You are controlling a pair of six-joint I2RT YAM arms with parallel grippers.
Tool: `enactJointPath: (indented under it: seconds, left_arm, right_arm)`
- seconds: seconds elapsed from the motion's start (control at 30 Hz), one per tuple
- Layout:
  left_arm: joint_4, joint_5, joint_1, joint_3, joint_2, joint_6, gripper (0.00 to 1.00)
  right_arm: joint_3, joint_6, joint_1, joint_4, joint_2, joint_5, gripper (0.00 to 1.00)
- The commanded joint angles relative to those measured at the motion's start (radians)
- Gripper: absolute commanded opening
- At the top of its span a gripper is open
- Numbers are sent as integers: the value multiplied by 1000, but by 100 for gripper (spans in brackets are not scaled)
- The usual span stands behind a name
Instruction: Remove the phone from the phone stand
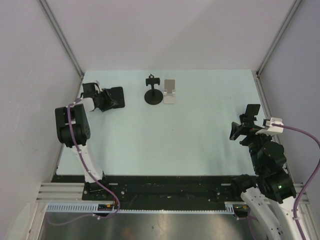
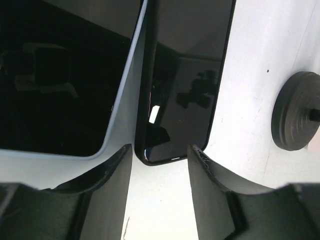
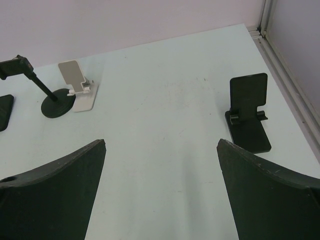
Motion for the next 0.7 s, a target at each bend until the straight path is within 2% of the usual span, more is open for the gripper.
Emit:
enactJointPath:
  seconds: [0.0, 0.1, 0.17, 0.33, 0.47, 0.67]
  left_arm:
    - [-12, -62, 3, 8, -111, 45, 54]
    - [-13, -123, -15, -20, -172, 66, 62]
    - [-13, -191, -29, -33, -221, 86, 73]
    - [-13, -278, -130, -35, -267, 141, 91]
    - [-12, -320, -213, 0, -243, 163, 92]
    - [-12, -242, -273, 55, -143, 146, 93]
  right_arm:
    - [-1, -12, -4, 36, 10, -6, 99]
    - [-1, -15, -6, 38, 15, -9, 99]
    - [-2, -15, -6, 38, 16, -10, 99]
    - [-1, -15, -14, 39, 18, -13, 99]
    - [-2, -12, -18, 38, 21, -15, 99]
    - [-2, -13, -21, 36, 27, -12, 99]
